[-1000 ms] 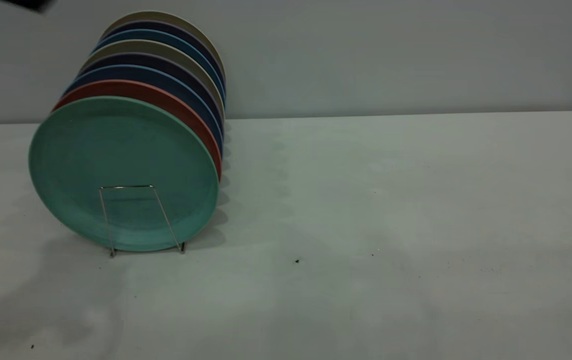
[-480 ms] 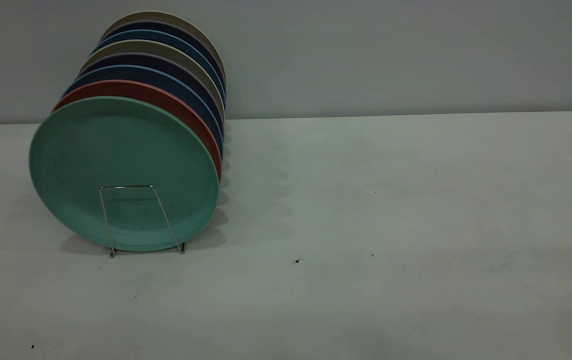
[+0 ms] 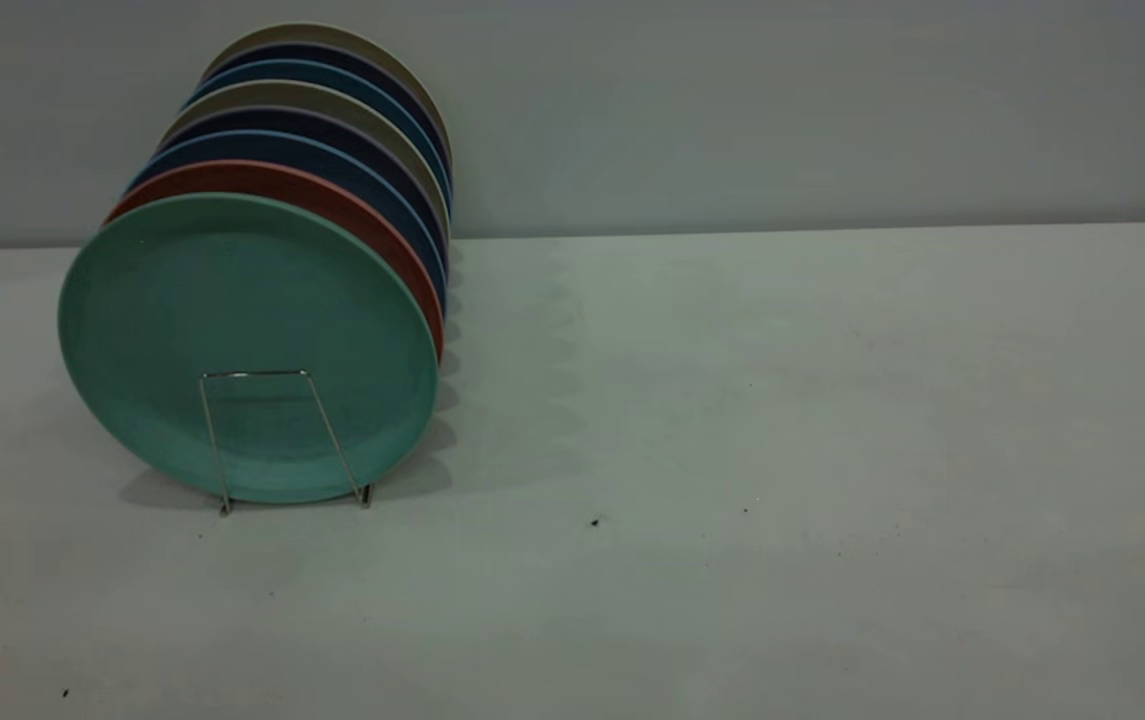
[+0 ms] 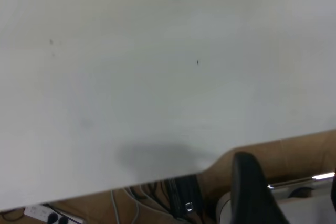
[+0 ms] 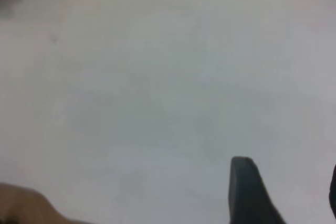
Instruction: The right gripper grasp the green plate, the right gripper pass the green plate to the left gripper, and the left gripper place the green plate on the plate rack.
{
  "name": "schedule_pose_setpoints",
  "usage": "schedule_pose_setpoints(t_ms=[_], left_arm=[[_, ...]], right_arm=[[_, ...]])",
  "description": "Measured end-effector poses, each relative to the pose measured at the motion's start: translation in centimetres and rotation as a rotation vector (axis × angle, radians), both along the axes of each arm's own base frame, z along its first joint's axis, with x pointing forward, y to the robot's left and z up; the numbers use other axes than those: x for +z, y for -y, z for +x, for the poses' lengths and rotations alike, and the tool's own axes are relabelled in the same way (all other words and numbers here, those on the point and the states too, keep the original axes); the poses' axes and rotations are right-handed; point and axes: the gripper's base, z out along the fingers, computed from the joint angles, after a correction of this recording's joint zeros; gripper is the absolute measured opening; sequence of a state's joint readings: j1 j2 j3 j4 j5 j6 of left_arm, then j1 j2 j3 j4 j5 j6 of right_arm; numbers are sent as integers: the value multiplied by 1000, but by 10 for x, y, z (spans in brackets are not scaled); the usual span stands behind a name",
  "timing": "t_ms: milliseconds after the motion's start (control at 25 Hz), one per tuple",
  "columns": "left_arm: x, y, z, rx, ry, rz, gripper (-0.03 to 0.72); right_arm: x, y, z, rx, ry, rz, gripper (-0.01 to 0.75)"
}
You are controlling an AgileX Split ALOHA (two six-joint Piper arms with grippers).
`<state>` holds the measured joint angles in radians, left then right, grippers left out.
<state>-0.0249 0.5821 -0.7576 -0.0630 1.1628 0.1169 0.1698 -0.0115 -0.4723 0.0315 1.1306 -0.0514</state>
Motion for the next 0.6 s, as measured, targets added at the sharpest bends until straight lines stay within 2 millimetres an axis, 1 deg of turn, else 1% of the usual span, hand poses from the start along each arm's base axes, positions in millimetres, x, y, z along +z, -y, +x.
schedule_pose_setpoints(t_ms=[160,400,600], left_arm=[[-26,-1,-25,1,39,-2,401],[-59,-1,-49,7,103,-7,401],[-60,-2,-62,11,197,-12,401]], right_arm=[[0,0,-1,16,3,0,389],[0,0,-1,20,3,1,389],[0,0,-1,20,3,1,389]])
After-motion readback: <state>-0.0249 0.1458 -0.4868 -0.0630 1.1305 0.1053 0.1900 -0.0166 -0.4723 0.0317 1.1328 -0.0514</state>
